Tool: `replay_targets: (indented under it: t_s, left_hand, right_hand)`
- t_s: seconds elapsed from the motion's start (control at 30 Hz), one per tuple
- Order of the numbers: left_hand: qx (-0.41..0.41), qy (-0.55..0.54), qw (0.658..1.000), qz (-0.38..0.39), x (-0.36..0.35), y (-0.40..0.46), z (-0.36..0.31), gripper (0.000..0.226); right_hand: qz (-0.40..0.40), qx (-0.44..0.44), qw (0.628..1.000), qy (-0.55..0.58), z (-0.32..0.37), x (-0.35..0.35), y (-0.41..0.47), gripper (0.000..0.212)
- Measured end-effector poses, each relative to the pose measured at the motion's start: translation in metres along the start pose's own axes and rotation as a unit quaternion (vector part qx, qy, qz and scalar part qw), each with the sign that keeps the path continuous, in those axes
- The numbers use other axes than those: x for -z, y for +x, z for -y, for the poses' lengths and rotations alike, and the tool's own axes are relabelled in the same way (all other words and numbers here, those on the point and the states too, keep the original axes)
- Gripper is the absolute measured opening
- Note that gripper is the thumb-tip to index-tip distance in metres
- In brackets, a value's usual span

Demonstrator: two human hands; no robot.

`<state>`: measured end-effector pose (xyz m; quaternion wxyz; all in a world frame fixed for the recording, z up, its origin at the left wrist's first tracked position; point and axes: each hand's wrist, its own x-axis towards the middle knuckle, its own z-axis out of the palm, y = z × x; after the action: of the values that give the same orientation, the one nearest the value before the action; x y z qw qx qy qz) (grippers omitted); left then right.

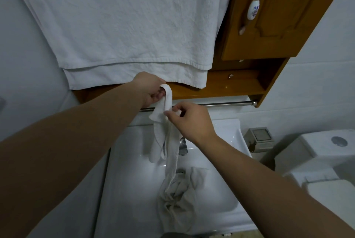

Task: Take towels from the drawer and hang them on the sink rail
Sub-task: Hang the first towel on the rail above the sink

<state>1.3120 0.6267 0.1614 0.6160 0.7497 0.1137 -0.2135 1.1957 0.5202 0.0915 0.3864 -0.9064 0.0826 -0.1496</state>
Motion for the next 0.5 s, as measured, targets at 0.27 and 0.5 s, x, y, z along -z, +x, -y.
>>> replay_targets:
  t_s: [0.27,0.5]
  left_hand:
    - [-0.005,-0.016,1.0,0.015,-0.008,-0.008,0.0,0.017]
    - [-0.008,-0.019,0.999,-0.03,0.012,0.005,0.006,0.017]
  right_hand:
    - [0.039,-0.032,0.997,-0.055,0.008,-0.009,0.003,0.018]
    - [0.041,-0.07,0.991,0.108,0.008,0.002,0.001,0.01]
